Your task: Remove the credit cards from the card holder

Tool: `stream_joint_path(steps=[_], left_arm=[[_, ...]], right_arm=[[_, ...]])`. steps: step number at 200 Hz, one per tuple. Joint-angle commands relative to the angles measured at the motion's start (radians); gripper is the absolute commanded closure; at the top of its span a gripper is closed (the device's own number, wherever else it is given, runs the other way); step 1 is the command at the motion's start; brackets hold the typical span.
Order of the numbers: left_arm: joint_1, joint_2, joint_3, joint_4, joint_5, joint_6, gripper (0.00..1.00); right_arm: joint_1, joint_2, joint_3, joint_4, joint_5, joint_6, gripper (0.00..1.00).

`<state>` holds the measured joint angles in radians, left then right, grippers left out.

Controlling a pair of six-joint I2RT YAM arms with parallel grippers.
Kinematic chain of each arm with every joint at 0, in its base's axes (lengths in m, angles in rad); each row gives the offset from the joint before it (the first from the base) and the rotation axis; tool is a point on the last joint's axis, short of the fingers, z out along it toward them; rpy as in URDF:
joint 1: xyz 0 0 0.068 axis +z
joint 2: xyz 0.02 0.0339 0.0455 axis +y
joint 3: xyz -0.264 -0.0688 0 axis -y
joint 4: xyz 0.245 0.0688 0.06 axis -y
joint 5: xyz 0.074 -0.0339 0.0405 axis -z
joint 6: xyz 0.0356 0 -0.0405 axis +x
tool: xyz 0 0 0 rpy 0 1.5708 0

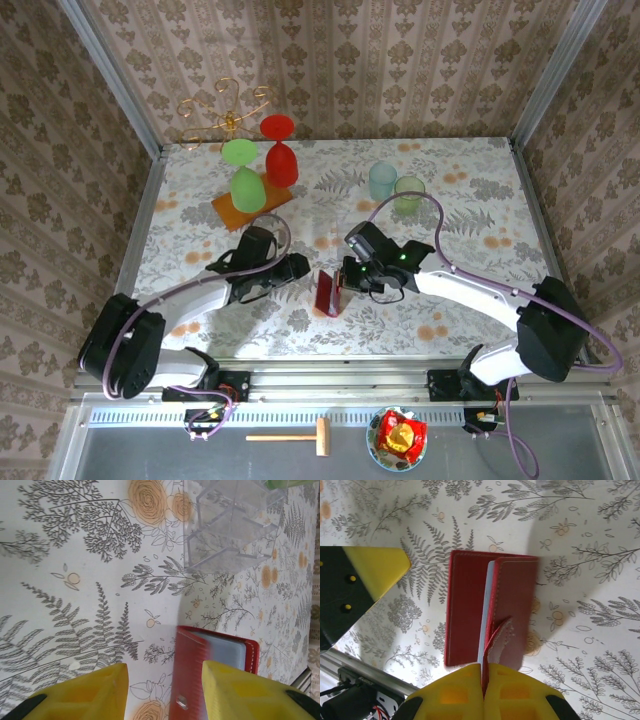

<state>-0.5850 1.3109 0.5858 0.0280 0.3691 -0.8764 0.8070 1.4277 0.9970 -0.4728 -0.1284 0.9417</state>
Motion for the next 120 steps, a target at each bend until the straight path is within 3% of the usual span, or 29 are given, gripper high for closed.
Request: stream_joint_path(steps=[1, 59, 120], left_arm=[[0.017, -0.053, -0.023, -0.037, 0.005, 0.033, 0.57], [0.025, -0.132, -0.047, -0.107, 0.013, 0.066, 0.56], [0.001, -0.081, -0.004, -0.094, 0.021, 0.079, 0.59]], right_arm=[[0.025, 0.024, 0.045, -0.009, -0.005, 0.018, 0.97], [0.068, 0.101, 0.107, 0.010, -0.013, 0.025, 0.96], [0.066, 0.038, 0.076, -0.054, 0.044, -0.037, 0.97]])
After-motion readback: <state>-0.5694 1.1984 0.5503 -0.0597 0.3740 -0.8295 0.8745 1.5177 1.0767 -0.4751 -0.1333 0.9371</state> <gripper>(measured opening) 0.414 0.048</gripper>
